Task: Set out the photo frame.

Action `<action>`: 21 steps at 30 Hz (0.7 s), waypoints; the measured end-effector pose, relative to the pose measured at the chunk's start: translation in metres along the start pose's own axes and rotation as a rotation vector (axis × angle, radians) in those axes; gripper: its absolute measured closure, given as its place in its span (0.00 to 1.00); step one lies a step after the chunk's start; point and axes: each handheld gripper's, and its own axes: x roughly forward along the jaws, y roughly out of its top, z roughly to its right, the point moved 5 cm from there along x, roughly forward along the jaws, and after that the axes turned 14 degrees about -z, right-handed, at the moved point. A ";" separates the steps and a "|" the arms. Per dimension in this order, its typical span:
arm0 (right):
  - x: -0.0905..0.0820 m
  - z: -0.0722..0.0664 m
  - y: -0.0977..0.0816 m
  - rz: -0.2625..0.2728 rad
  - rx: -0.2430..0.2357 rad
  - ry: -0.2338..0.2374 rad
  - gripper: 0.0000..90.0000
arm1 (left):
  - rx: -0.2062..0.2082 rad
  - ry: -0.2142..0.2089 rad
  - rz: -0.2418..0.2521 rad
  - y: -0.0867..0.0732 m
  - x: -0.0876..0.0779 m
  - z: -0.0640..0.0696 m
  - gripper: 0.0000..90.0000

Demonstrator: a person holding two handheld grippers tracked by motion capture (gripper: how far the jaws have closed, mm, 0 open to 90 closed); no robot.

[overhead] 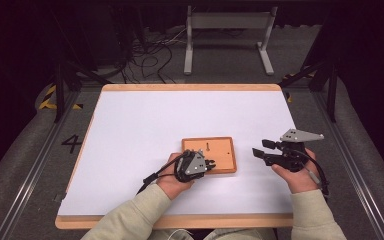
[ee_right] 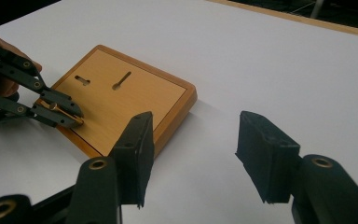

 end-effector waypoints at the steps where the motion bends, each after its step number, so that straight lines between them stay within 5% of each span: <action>1: 0.000 0.000 0.000 0.000 0.000 0.001 0.52 | 0.000 0.000 0.000 0.000 0.000 0.000 0.93; 8: -0.001 -0.001 0.002 0.000 0.002 0.005 0.51 | 0.092 0.086 0.012 -0.001 -0.002 0.009 0.93; 21: 0.008 -0.011 0.012 -0.021 -0.024 0.046 0.47 | 0.155 0.154 0.008 -0.002 -0.003 0.017 0.93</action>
